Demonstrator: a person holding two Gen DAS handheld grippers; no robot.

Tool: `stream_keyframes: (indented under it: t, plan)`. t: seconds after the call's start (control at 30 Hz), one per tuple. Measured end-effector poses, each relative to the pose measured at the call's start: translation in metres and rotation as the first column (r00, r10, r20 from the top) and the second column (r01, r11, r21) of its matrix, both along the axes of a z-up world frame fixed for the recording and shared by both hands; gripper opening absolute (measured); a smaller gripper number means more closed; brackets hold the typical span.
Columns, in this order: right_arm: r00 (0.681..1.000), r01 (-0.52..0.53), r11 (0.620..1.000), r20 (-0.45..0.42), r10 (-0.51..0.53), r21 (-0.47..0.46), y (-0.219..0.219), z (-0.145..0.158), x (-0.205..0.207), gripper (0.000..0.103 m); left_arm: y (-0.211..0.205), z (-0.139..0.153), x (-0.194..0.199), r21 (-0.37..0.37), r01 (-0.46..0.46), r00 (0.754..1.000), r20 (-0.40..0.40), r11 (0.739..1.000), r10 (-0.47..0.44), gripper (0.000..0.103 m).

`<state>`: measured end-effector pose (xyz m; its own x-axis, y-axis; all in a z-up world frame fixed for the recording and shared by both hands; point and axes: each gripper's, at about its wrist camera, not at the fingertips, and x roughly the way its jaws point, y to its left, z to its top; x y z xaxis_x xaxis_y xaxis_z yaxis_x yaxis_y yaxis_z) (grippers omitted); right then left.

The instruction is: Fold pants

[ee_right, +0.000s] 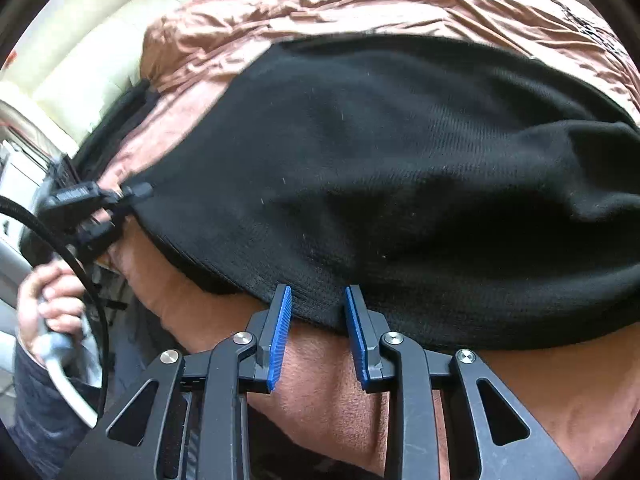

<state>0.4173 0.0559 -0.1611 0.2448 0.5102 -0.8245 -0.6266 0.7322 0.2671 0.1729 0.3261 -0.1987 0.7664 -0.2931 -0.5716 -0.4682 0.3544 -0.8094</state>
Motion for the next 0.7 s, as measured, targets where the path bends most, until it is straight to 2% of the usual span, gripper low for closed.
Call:
stream_keyframes:
  t: [0.3,0.5,0.7]
  plan:
    - [0.994,0.099,0.994,0.050,-0.102,0.053,0.002,0.022,0.042,0.025,-0.006,-0.001,0.000,-0.017,-0.041,0.999,0.003,0.999,0.041,0.008]
    - [0.990,0.140,0.990,0.023,-0.140,0.017,0.020,0.008,0.071,0.022,-0.006,-0.006,-0.011,-0.056,-0.089,0.996,-0.016,0.994,0.088,0.008]
    - [0.982,0.187,0.982,-0.002,-0.187,-0.019,0.032,-0.004,0.108,0.022,-0.010,-0.006,-0.014,-0.063,-0.111,0.994,-0.027,0.992,0.110,0.008]
